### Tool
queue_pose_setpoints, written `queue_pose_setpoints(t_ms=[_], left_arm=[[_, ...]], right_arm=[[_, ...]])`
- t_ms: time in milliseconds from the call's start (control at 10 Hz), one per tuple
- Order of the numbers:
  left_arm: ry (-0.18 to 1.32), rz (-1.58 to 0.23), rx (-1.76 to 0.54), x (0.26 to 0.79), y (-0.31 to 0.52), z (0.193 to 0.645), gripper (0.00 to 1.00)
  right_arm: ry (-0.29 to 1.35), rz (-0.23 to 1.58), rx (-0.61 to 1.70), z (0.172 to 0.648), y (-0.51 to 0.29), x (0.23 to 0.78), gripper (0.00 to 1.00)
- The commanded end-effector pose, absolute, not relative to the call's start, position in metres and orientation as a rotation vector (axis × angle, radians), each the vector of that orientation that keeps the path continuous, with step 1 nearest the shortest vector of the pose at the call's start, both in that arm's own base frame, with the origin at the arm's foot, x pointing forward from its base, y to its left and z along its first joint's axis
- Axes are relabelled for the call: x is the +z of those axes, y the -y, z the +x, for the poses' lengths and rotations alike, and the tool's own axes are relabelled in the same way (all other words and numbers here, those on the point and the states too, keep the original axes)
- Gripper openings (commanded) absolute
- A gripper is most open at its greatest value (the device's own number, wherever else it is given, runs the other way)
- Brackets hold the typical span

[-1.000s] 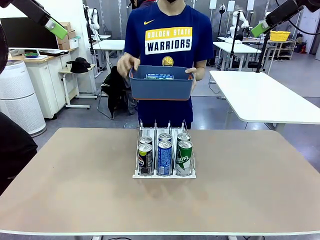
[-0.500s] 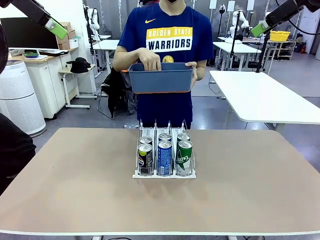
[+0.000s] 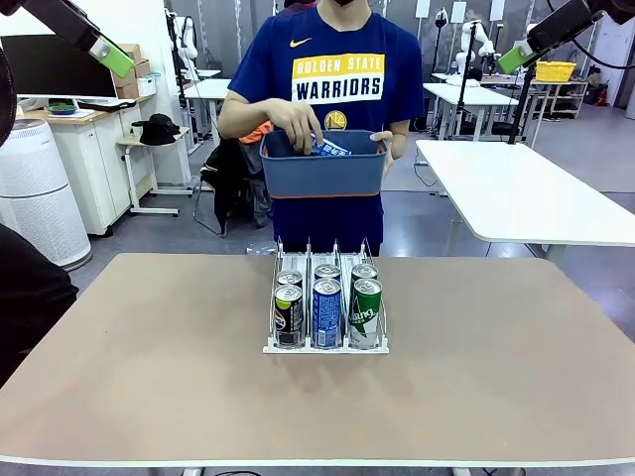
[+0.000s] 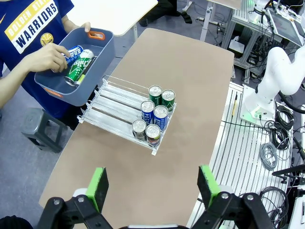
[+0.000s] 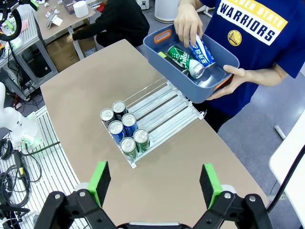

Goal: Fill the beverage cans into the dispenser.
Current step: Pick up the Ionic drink handed by the human.

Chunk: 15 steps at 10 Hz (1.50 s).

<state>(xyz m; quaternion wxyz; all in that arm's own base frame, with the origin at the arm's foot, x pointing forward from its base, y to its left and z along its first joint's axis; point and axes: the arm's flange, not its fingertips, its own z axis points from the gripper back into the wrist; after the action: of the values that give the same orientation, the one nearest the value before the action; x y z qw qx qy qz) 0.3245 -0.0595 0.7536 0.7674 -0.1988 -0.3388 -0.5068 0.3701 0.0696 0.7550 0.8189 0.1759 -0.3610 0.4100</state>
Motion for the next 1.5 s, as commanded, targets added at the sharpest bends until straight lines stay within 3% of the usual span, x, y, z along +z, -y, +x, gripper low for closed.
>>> queue_pose_setpoints(t_ms=[0, 1400], left_arm=[[0.734, -0.443, -1.093, 0.7535, 0.0598, 0.3231, 1.00], [0.734, -0.443, -1.093, 0.7535, 0.0598, 0.3231, 1.00]], right_arm=[[0.768, 0.375, 0.872, 0.3701, -0.0694, 0.7546, 1.00], [0.768, 0.375, 0.872, 0.3701, -0.0694, 0.7546, 1.00]])
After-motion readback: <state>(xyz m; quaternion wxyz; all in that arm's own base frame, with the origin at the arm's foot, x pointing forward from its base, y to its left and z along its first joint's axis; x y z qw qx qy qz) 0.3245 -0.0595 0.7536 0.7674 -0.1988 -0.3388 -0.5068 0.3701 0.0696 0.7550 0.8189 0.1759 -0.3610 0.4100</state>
